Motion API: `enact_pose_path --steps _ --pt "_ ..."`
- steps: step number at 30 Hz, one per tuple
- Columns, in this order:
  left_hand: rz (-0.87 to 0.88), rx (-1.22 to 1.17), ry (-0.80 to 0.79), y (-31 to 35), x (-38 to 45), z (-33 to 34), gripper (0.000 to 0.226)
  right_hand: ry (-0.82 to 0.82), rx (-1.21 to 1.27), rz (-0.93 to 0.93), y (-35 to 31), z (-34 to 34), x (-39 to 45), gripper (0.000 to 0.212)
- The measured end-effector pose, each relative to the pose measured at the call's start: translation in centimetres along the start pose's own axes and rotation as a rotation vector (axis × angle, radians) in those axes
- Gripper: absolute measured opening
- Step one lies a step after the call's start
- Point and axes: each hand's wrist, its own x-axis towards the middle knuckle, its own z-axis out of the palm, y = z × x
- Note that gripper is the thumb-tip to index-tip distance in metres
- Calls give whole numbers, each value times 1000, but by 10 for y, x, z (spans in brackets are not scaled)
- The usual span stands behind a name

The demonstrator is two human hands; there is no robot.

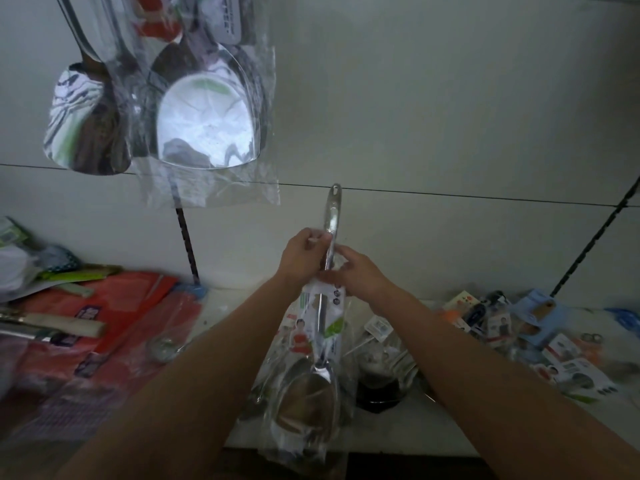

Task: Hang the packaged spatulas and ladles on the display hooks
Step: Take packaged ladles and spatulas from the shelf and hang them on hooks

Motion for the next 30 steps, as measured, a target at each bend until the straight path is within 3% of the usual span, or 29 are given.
enact_pose_path --steps 6,21,28,30 --pt "109 -2 23 36 -11 5 14 88 3 -79 -30 -26 -21 44" --pt "241 -34 72 151 -65 3 12 324 -126 -217 -117 -74 -99 45" --pt "258 -143 107 193 -87 -14 22 367 -193 -300 -165 -81 -137 45" --pt "274 -159 118 206 -96 -24 26 377 -237 -329 -182 -79 -149 35"
